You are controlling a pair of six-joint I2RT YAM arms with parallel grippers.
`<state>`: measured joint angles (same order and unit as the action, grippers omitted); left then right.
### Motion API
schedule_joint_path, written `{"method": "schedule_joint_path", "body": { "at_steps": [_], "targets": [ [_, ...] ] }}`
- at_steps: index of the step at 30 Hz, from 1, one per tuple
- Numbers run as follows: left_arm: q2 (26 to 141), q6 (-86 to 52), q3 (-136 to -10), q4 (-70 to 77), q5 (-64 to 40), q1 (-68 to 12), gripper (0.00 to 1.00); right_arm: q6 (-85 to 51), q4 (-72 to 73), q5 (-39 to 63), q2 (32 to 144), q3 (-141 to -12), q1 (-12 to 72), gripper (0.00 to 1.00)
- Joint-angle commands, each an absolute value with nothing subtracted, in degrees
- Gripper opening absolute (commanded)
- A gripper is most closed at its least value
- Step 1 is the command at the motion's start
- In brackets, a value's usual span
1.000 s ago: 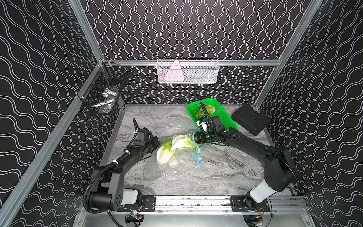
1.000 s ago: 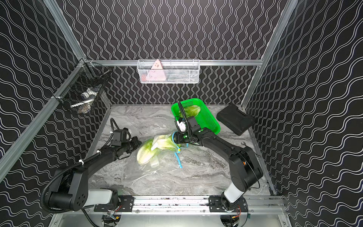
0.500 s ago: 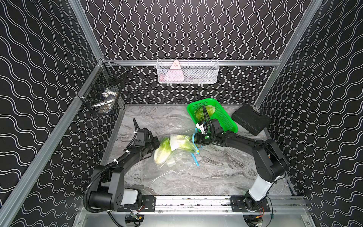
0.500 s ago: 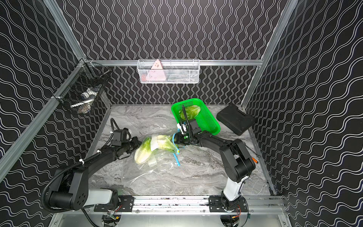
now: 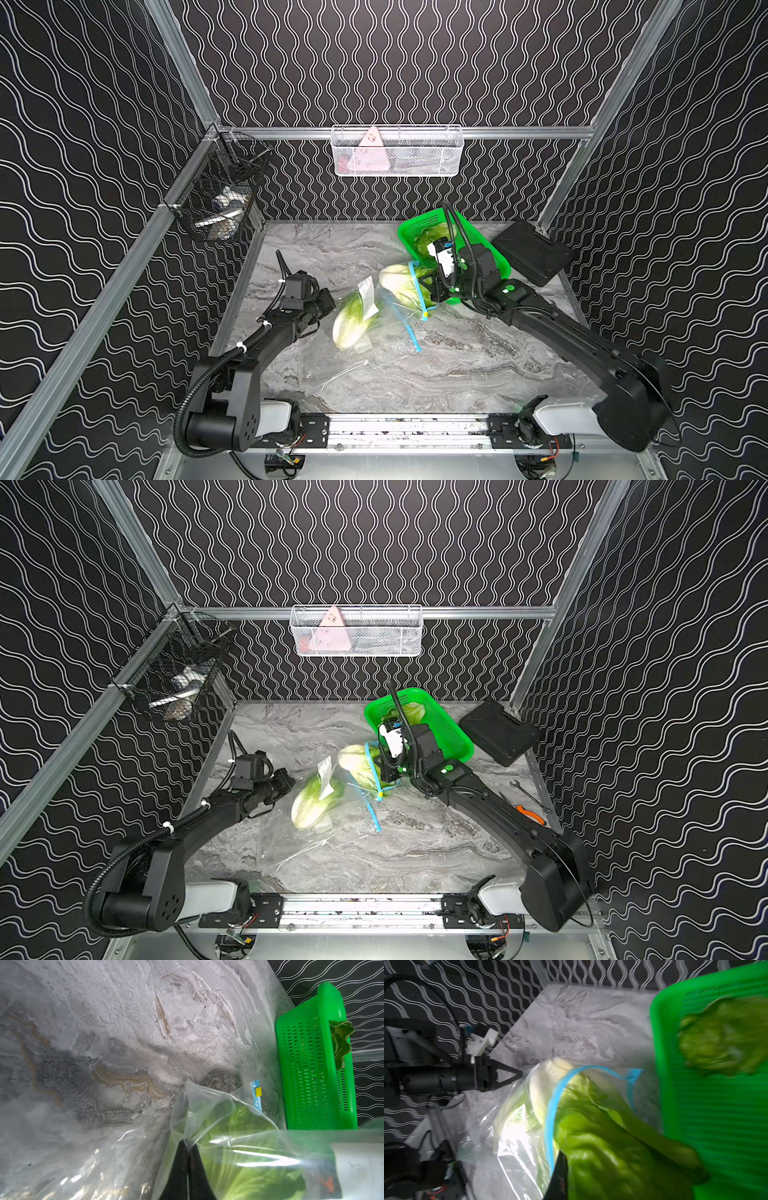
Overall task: Open the zip-top bag and take out the chinese cabbages
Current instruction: Pick up the Chinese cabbage from the zipper food storage bag, then place the Chinese cabbage in the basket.
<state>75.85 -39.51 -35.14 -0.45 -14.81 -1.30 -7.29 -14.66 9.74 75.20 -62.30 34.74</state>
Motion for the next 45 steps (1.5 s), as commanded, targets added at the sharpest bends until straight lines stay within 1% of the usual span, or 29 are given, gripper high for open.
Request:
{"method": "schedule_joint_path", "body": {
  "at_steps": [1,3,8,13,17,22,26,31,35,39,45],
  "targets": [
    [75.80,-40.40,-34.85,0.24,-13.86,-1.06,0.00,-0.88,-15.22,-0.21,70.27,-61.92,34.65,0.00],
    [75.44,-40.26,-34.83,0.01,-13.57,-0.99,0.00,-0.53,-14.09,-1.00,67.95,-61.65,34.67,0.00],
    [74.67,-39.98,-34.72,-0.61,-12.71,-0.78,0.00,-1.20,-17.15,-5.45,66.74,-64.55,34.56,0.00],
    [74.31,-40.31,-34.45,-0.52,-12.99,-0.32,0.00,-4.01,-13.54,-8.58,64.34,-64.53,33.80,0.00],
    [74.09,-40.47,-34.12,-0.23,-13.18,-0.04,0.00,-7.01,-12.64,-14.88,63.14,-64.11,33.39,0.00],
    [74.64,-40.61,-34.19,0.30,-14.06,0.00,0.00,-6.87,-8.88,-11.78,63.62,-63.68,32.78,0.00],
    [74.59,-40.61,-33.92,0.51,-14.15,0.00,0.00,-6.22,-9.92,-11.73,67.19,-67.68,30.27,0.00],
    [74.87,-40.67,-33.88,0.83,-14.41,0.00,0.00,-10.14,-8.69,-6.21,73.63,-69.94,21.27,0.00],
    [75.06,-40.71,-33.84,1.10,-14.76,0.00,0.00,-13.06,-6.42,-5.87,80.05,-71.63,17.32,0.00],
    [75.06,-40.64,-33.83,1.15,-14.85,0.09,0.00,-17.60,-1.99,-5.13,86.13,-71.89,15.42,0.00],
    [74.66,-40.61,-33.84,1.10,-14.77,0.09,0.00,-21.44,3.11,-6.84,94.46,-72.21,15.38,0.00]
  ]
}}
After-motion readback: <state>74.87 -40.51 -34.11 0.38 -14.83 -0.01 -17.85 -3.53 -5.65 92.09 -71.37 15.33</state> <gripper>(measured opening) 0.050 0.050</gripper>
